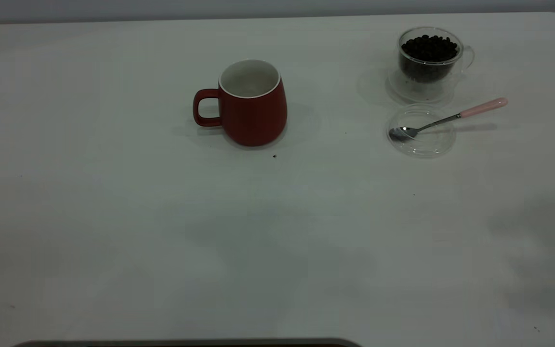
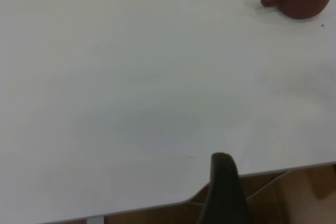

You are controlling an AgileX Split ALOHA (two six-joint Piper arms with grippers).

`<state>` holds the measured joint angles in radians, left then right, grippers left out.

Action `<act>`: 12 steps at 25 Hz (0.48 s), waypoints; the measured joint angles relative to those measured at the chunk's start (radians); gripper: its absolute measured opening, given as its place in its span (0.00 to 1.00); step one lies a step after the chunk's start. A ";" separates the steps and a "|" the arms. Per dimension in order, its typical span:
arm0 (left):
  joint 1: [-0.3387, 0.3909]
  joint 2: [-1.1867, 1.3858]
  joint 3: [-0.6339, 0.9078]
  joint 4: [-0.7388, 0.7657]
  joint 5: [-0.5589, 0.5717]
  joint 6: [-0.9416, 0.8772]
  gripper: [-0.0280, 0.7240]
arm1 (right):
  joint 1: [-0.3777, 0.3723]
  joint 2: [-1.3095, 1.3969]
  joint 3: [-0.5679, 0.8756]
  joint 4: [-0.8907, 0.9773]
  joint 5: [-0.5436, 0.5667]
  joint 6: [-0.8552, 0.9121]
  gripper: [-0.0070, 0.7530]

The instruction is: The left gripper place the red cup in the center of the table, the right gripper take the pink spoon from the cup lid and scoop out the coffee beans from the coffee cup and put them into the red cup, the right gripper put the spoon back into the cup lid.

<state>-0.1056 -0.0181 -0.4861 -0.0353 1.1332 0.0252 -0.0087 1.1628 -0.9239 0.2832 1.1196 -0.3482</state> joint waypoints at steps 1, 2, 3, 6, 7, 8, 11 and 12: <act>0.000 0.000 0.000 0.000 0.000 0.000 0.82 | -0.010 -0.080 0.068 -0.051 0.002 0.045 0.72; 0.000 0.000 0.000 0.000 0.000 0.000 0.82 | -0.021 -0.144 0.123 -0.095 0.004 0.078 0.72; 0.000 0.000 0.000 0.000 0.000 0.000 0.82 | -0.029 -0.216 0.184 -0.124 0.007 0.114 0.72; 0.000 0.000 0.000 0.000 0.000 0.000 0.82 | -0.033 -0.395 0.326 -0.171 0.019 0.187 0.72; 0.000 0.000 0.000 0.000 0.000 0.000 0.82 | -0.033 -0.450 0.365 -0.175 0.022 0.207 0.72; 0.000 0.000 0.000 0.000 0.000 0.000 0.82 | -0.033 -0.500 0.401 -0.177 0.021 0.226 0.72; 0.000 0.000 0.000 0.000 0.001 0.000 0.82 | -0.033 -0.615 0.453 -0.182 -0.006 0.273 0.72; 0.000 0.000 0.000 0.000 0.001 0.000 0.82 | -0.033 -0.646 0.454 -0.188 -0.010 0.279 0.72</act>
<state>-0.1056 -0.0181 -0.4861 -0.0353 1.1342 0.0252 -0.0416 0.5170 -0.4699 0.0948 1.1098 -0.0695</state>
